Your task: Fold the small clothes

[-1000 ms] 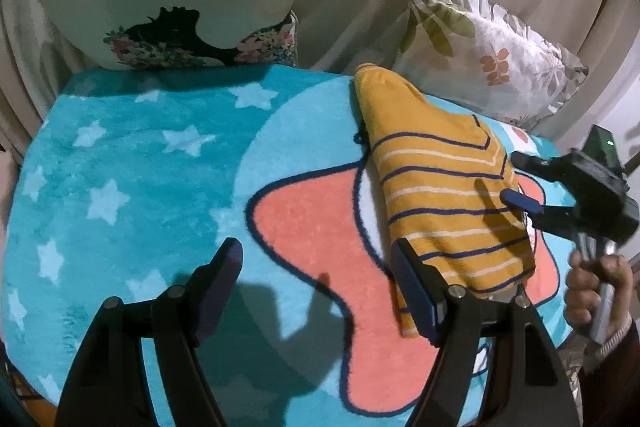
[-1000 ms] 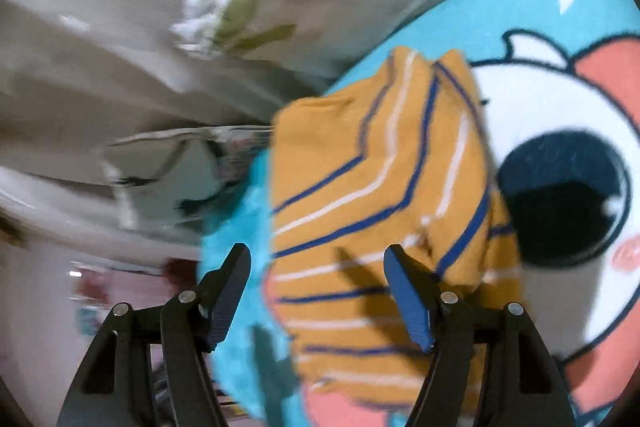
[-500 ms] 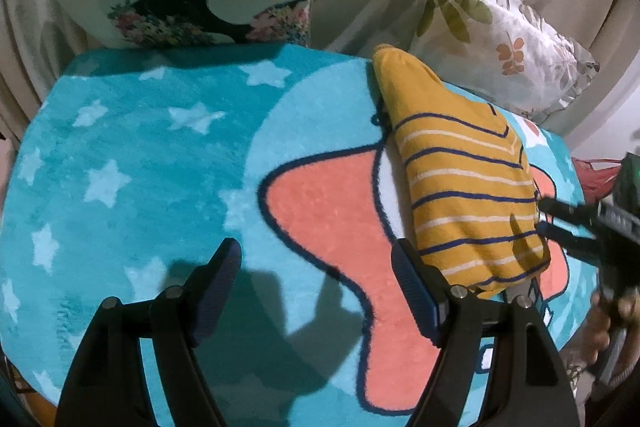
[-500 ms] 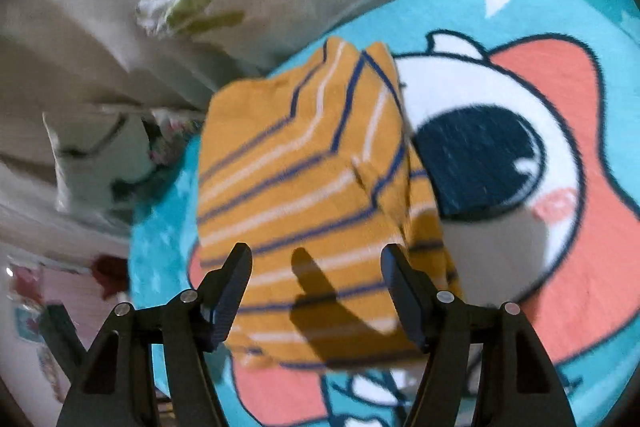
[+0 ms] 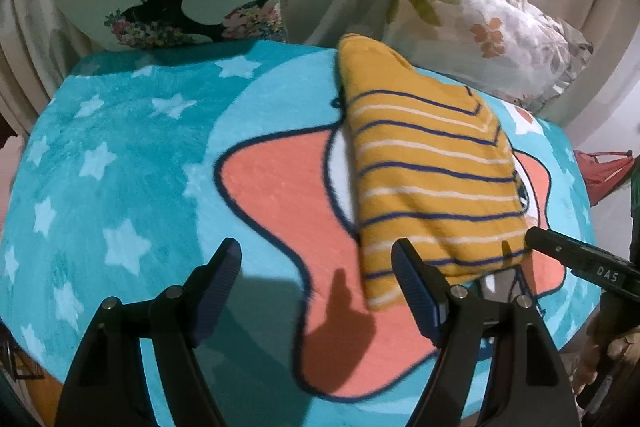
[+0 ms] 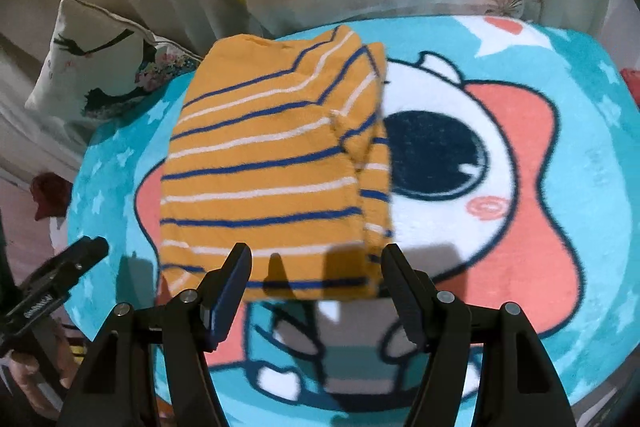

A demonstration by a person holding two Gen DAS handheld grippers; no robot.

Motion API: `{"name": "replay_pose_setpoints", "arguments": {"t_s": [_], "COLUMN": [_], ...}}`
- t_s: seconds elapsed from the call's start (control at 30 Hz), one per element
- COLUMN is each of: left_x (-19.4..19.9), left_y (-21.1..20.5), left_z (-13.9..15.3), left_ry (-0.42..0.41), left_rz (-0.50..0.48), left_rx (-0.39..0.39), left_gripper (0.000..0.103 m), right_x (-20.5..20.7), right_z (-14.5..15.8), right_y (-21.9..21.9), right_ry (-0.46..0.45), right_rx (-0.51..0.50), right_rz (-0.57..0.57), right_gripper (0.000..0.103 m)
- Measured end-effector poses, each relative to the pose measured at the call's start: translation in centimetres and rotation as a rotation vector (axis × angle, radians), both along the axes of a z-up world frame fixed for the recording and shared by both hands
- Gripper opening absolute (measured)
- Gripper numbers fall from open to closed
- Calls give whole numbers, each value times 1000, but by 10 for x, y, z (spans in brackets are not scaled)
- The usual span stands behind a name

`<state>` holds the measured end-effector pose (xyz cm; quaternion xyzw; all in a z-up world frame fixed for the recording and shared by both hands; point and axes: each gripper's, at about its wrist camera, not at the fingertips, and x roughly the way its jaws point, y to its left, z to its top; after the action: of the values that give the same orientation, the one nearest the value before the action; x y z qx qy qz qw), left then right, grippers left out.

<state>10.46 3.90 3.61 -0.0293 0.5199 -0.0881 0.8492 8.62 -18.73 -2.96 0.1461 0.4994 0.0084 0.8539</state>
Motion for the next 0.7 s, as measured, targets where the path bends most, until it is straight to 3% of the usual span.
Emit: {"name": "replay_pose_setpoints", "arguments": {"t_s": [0.37,0.7], "left_x": [-60,-96], "left_y": [-60,-81], "left_z": [17,38], "left_ry": [-52,-127], "left_rz": [-10,2], "left_rx": [32,70], "left_gripper": [77,77], "right_x": [-51,-88], "right_z": [1,1], "right_y": [-43,-53], "right_ry": [-19,-38], "right_rx": [25,26], "right_rz": [3,22], "right_gripper": [72,73]}}
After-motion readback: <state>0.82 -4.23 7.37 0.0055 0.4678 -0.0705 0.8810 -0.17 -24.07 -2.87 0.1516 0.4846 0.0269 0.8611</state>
